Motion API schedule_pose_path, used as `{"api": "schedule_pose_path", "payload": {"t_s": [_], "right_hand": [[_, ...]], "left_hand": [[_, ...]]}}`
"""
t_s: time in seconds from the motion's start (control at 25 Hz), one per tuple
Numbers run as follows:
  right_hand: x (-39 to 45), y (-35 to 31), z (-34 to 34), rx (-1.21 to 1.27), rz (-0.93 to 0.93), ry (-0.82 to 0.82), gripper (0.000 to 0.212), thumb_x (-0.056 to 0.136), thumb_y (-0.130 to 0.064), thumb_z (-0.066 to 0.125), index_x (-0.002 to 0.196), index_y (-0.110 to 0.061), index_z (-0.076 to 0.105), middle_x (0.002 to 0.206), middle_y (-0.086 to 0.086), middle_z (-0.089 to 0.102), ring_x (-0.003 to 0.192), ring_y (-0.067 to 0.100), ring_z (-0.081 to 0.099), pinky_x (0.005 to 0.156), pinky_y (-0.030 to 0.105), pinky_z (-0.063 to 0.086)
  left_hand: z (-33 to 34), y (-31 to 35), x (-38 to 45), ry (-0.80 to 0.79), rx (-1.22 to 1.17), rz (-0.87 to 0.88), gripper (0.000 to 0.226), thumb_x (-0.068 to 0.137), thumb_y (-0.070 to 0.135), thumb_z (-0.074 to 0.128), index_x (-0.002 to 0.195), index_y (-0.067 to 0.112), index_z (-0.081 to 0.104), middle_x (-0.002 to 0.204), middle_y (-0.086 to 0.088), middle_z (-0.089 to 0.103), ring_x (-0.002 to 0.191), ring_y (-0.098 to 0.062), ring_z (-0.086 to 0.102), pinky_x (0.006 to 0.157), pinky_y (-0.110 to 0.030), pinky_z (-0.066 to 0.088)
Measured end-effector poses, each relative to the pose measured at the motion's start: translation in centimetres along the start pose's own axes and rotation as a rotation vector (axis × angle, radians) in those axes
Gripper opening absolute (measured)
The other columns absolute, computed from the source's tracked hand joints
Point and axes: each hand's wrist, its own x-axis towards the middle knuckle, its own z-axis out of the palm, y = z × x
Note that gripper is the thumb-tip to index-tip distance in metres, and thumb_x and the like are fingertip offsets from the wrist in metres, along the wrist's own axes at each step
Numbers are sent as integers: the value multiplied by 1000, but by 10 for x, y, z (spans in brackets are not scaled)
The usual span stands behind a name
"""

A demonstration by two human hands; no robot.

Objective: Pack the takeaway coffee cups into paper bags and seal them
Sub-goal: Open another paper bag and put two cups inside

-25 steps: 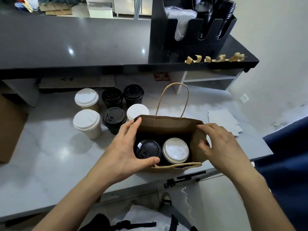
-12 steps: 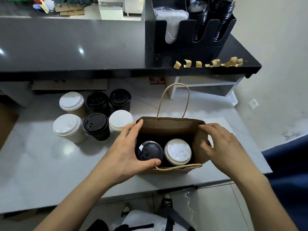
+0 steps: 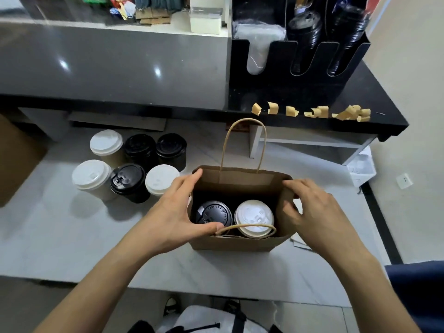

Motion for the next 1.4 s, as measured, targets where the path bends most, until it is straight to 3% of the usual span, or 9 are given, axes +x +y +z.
{"api": "schedule_pose_path", "payload": {"t_s": [0.16, 0.32, 0.56, 0.8, 0.92, 1.08, 1.4], "right_hand": [[15, 7, -2, 23, -24, -2, 39, 91, -17, 64, 130, -16, 65, 121, -1, 65, 101, 25, 65, 87, 47, 52], [22, 8, -5, 10, 6, -40, 40, 96, -25, 61, 135, -19, 61, 126, -3, 62, 108, 21, 62, 94, 42, 48], [23, 4, -18, 17, 10, -78, 44, 95, -41, 63, 137, -30, 57, 126, -9, 54, 108, 15, 59, 95, 35, 46], [23, 6, -27, 65, -14, -72, 41, 93, -49, 60, 132, -37, 57, 120, -15, 50, 104, 14, 58, 90, 31, 48], [28, 9, -37, 115, -27, 13, 31, 93, -46, 61, 122, -38, 64, 111, -20, 51, 99, 9, 59, 87, 30, 48], [41, 13, -48, 152, -28, 120, 25, 93, -41, 63, 116, -35, 68, 106, -21, 55, 92, 0, 57, 80, 25, 49], [76, 5, -52, 164, -53, 150, 30, 95, -42, 59, 122, -30, 67, 105, -18, 57, 95, 2, 58, 79, 22, 50]], "left_hand": [[-2, 3, 11, -2, 2, -23, 125, 57, 80, 76, 158, 42, 13, 152, 26, 25, 137, -2, 37, 115, -33, 38], [-7, 5, 23, -26, 13, -17, 117, 67, 69, 79, 160, 38, 14, 154, 22, 24, 134, -3, 38, 114, -27, 35], [-18, 0, 31, -48, 86, 3, 105, 61, 92, 56, 151, 42, 36, 155, 20, 24, 141, -4, 34, 115, -35, 40], [-31, 3, 31, -3, 129, 41, 79, 71, 85, 50, 140, 47, 48, 153, 25, 27, 138, -4, 38, 107, -40, 47], [-40, 7, 35, 63, 136, 82, 62, 78, 77, 51, 131, 46, 56, 147, 22, 36, 133, -7, 44, 105, -40, 47], [-53, 19, 42, 143, 122, 162, 39, 91, 56, 57, 126, 42, 61, 135, 23, 48, 124, -6, 51, 96, -30, 51], [-62, 39, 70, 145, 127, 213, 39, 93, 55, 54, 129, 42, 59, 119, 32, 52, 114, -2, 52, 95, -31, 51]]}}
